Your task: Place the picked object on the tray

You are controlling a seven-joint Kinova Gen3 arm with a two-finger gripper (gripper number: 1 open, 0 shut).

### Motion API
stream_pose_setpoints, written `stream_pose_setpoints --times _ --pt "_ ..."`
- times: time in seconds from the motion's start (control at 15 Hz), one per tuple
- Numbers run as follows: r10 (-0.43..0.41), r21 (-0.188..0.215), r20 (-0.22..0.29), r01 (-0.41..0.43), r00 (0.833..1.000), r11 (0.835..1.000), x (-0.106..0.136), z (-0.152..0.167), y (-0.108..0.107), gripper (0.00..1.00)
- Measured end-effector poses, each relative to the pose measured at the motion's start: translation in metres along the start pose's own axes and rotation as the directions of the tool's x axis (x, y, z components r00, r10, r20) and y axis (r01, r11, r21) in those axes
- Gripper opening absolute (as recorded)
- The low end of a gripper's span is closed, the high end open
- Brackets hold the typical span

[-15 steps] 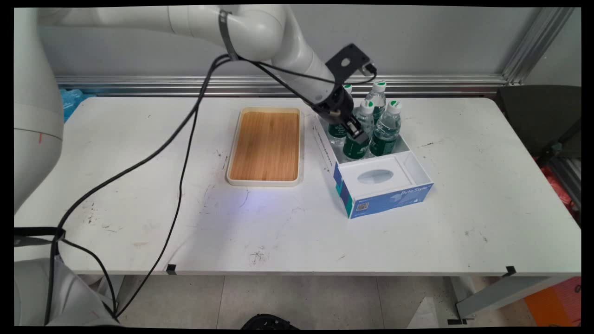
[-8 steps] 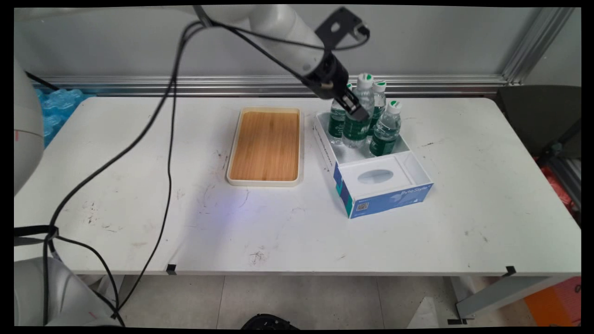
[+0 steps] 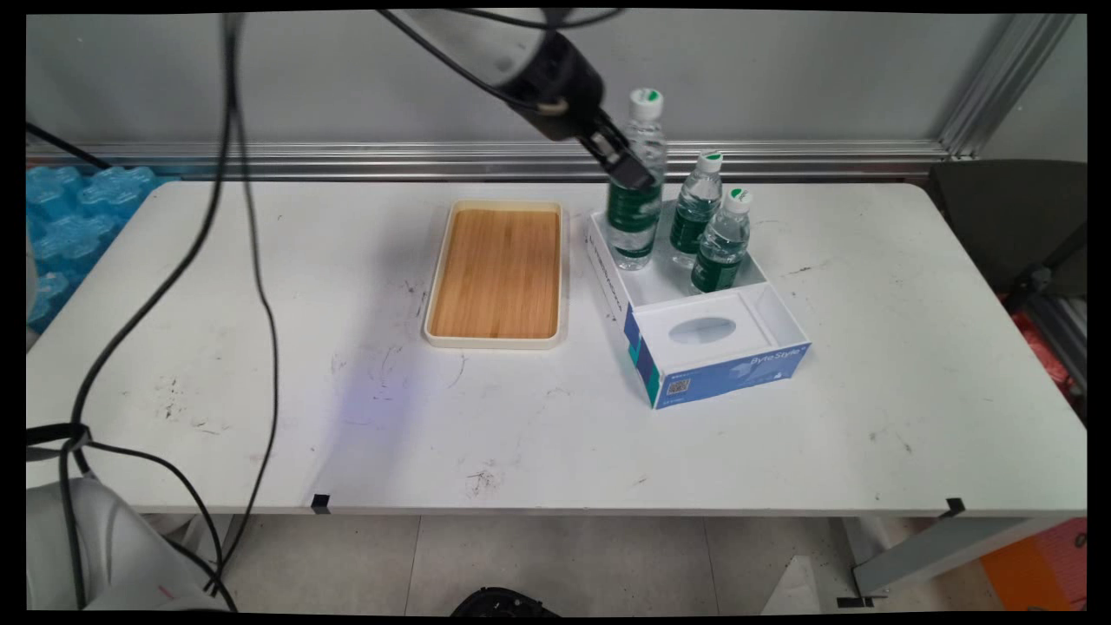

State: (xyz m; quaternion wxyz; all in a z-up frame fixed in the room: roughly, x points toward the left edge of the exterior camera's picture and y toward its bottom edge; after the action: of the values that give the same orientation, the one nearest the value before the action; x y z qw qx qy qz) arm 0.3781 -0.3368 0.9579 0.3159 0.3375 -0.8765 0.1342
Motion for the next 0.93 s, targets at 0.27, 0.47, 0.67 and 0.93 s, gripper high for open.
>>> stream_pose_setpoints --times 0.27,0.47,0.67,0.93 --pt "0.027 0.006 0.016 -0.027 1.0 1.0 -0.018 -0.035 -0.011 0.0" --pt "0.047 0.007 0.034 -0.047 0.998 0.999 -0.036 -0.058 -0.021 0.0" --pt "0.071 0.005 0.052 -0.071 0.996 0.997 -0.059 -0.079 -0.032 0.0" --pt "0.091 0.0 0.073 -0.091 0.993 0.996 -0.092 -0.092 -0.046 0.0"
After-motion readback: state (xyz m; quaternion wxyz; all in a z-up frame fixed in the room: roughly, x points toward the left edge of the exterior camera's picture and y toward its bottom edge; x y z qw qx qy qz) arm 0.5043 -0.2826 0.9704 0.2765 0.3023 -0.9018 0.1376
